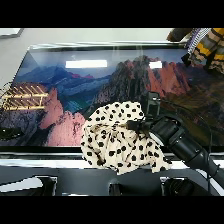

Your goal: Fold the clothes and pants, and hang the long-sleeved shirts on hangers.

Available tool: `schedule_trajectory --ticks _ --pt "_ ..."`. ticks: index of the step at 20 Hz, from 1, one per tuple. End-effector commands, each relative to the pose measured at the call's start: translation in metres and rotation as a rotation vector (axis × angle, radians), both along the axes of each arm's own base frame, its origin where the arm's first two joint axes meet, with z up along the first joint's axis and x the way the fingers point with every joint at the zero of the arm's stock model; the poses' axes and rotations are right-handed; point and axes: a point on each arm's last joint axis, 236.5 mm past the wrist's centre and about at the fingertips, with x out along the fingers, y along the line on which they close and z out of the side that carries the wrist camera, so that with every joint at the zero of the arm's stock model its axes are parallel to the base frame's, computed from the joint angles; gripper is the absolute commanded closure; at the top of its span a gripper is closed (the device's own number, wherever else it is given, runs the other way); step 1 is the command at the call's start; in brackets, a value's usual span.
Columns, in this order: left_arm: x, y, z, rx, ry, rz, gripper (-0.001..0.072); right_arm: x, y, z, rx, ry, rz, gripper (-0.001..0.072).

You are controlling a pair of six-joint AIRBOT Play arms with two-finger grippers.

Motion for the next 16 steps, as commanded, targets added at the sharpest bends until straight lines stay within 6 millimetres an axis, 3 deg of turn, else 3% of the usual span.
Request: schedule_trajectory --ticks 1,4,5,6,8,10,12,16 --pt "-0.0001 -0.0001 -0.0014 -0.001 0.002 -0.001 0.0387 0.0007 -0.0001 0.0003 -0.003 -0.003 0.001 0.0688" --pt "-0.0005 -0.0006 -0.0032 -0.006 0.006 0.0 0.0422 0.0009 -0.0005 0.0004 -0.005 -0.005 0.001 0.0688" --pt "-0.002 -0.0024 -0.0036 -0.013 0.013 -0.001 0.0564 0.001 -0.0005 0.0004 -0.004 -0.005 0.001 0.0688" --pt "-0.0024 -0.0031 -0.0045 -0.017 0.016 -0.002 0.0586 0.001 -0.0006 0.0004 -0.005 -0.005 0.001 0.0688" --pt "-0.0037 -0.0045 -0.0057 -0.024 0.022 -0.003 0.0589 0.0012 -0.0009 0.0005 -0.006 -0.006 0.001 0.0688" --pt "-0.0037 -0.0044 -0.0055 -0.024 0.022 -0.003 0.0665 0.0012 -0.0009 0.0005 -0.006 -0.006 0.001 0.0688" --pt "-0.0035 -0.0046 -0.0055 -0.024 0.021 -0.003 0.0689 0.0012 -0.0009 0.0005 -0.006 -0.006 0.001 0.0688" --pt "-0.0034 -0.0049 -0.0052 -0.025 0.021 -0.003 0.0689 0.0012 -0.001 0.0005 -0.007 -0.006 0.001 0.0688"
